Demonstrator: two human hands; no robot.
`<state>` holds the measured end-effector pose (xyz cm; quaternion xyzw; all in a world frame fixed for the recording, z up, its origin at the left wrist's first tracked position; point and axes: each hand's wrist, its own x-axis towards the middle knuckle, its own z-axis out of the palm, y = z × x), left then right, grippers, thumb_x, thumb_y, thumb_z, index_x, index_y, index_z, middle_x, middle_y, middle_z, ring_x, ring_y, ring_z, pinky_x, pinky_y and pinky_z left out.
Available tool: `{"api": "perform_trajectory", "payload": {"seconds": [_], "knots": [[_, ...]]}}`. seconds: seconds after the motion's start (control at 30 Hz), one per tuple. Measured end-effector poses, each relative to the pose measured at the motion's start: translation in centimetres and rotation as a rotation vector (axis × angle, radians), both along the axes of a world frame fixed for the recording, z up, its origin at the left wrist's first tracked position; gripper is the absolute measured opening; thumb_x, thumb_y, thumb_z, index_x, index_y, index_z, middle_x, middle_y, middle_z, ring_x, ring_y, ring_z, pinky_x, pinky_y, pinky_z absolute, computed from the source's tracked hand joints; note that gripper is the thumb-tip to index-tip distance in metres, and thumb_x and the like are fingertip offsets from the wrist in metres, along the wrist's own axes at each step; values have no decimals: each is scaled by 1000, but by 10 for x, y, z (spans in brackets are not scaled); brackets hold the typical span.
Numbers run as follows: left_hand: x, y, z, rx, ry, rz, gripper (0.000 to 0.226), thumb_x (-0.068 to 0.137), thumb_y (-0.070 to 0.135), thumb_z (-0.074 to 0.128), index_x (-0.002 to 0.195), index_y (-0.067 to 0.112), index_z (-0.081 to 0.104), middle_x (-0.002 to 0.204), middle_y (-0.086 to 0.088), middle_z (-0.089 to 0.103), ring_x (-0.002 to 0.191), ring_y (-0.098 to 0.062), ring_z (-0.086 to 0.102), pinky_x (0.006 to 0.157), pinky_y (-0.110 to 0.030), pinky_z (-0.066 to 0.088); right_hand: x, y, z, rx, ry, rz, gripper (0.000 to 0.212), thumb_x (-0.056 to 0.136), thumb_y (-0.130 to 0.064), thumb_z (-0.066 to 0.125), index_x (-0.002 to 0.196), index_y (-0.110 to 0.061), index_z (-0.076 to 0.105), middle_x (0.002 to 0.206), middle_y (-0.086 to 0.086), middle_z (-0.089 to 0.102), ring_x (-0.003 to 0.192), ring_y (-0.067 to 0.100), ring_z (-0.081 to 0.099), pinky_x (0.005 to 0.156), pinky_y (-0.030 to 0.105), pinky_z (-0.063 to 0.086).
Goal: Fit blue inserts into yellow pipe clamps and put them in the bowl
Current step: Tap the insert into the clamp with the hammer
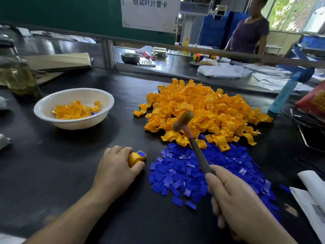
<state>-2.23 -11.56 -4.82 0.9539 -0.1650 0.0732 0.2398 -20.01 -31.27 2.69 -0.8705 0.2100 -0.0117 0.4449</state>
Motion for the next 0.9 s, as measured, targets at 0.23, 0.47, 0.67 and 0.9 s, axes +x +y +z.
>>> {"api": "perform_trajectory", "payload": {"seconds": [0.23,0.47,0.67,0.9], "knots": [[3,4,-5,-89,-46,15,40,81,54,67,113,30,64,103,9,57,97,-13,44,80,-29,40,23,17,-7,-331,-59,177,33,97,-48,38,128,-52,32,85,-20,53,75,-5,53,62,15,42],[7,5,-9,-104,-54,3,41,82,57,65,114,31,64,102,12,55,93,-8,39,76,-27,37,28,21,-19,-520,-83,275,43,99,-45,36,138,-49,19,111,-16,49,100,6,54,88,26,45],[8,5,-13,-127,-85,0,41,81,57,65,113,31,65,100,12,57,95,-10,42,81,-28,42,27,14,-18,-462,-255,203,36,93,-40,47,126,-52,37,93,-24,55,96,-7,50,78,11,43],[10,5,-15,-117,-102,-5,41,81,58,63,112,31,65,99,13,55,93,-8,39,78,-26,36,37,18,-12,-586,5,284,37,99,-45,34,135,-47,24,114,-12,54,104,7,55,90,27,46]]}}
